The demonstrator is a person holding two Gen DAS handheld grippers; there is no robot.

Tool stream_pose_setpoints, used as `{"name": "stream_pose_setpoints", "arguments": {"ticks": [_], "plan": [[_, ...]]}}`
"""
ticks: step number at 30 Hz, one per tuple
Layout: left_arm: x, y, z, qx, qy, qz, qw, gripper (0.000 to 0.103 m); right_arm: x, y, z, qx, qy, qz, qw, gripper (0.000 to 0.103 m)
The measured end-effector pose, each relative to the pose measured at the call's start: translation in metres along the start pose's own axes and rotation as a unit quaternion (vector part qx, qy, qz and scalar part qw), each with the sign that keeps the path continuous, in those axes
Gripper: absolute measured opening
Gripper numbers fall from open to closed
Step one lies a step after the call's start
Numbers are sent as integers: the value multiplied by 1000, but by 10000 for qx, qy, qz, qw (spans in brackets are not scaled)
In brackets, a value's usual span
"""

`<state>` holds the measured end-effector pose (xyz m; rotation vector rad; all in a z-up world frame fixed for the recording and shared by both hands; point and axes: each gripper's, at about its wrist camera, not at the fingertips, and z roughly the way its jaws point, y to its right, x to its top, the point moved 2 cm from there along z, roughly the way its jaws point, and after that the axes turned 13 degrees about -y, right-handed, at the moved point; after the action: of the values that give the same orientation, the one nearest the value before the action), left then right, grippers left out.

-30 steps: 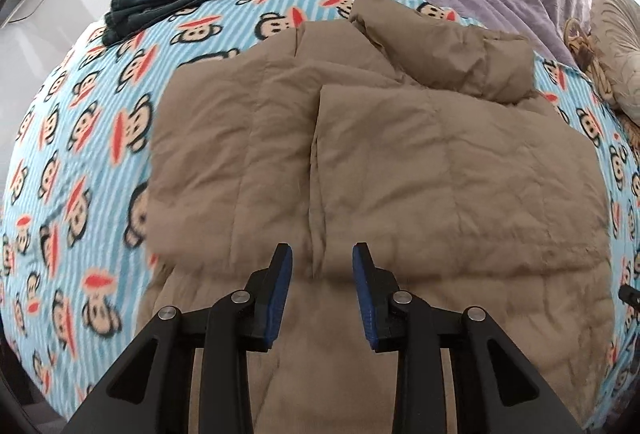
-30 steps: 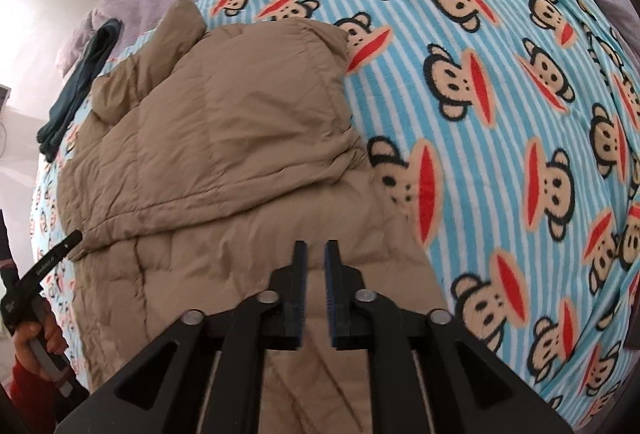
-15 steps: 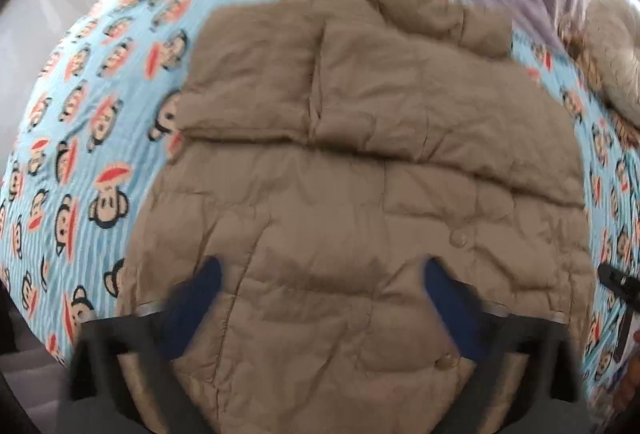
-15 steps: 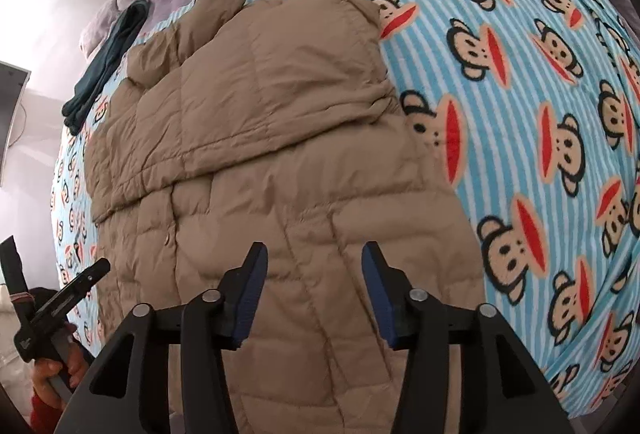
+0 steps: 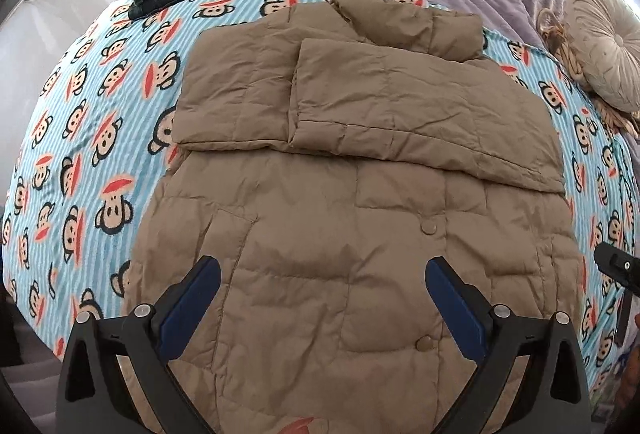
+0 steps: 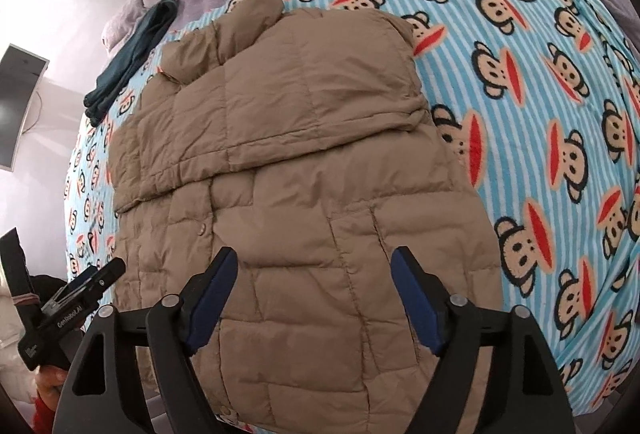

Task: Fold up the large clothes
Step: 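Release the folded side and pull both tools back from the jacket, then grasp the jacket hem with both tools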

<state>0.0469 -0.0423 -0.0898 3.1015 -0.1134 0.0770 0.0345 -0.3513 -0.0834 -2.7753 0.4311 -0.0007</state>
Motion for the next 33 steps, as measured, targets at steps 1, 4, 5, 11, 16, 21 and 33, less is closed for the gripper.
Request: {"name": "stream_pose_setpoints", "arguments": {"ticks": [1, 4, 5, 11, 16, 21, 33], "plan": [[-1, 1, -1, 0, -1, 26, 10000, 102, 0, -1, 0, 34, 7, 7, 10000, 83], [-4, 3, -3, 4, 13, 52, 10000, 102, -3, -3, -1, 97, 45, 4, 9999, 95], [-5, 3, -3, -2, 10, 51, 10000, 102, -5, -4, -2, 97, 80, -20, 9999, 101], [-15, 1, -5, -55, 7, -5, 10000, 102, -15, -17, -9, -115, 339, -284, 9990, 103], [-24, -3, -8, -13, 16, -8, 10000, 102, -23, -17, -9, -76, 303, -189, 9993, 103], [-32, -10, -14, 153, 122, -68, 9998, 102, -31, -14, -2, -41, 4, -166, 9999, 103], [-62, -31, -9, -169, -27, -254, 9995, 102, -45, 3, 11, 359, -489, 142, 9981, 103]]}}
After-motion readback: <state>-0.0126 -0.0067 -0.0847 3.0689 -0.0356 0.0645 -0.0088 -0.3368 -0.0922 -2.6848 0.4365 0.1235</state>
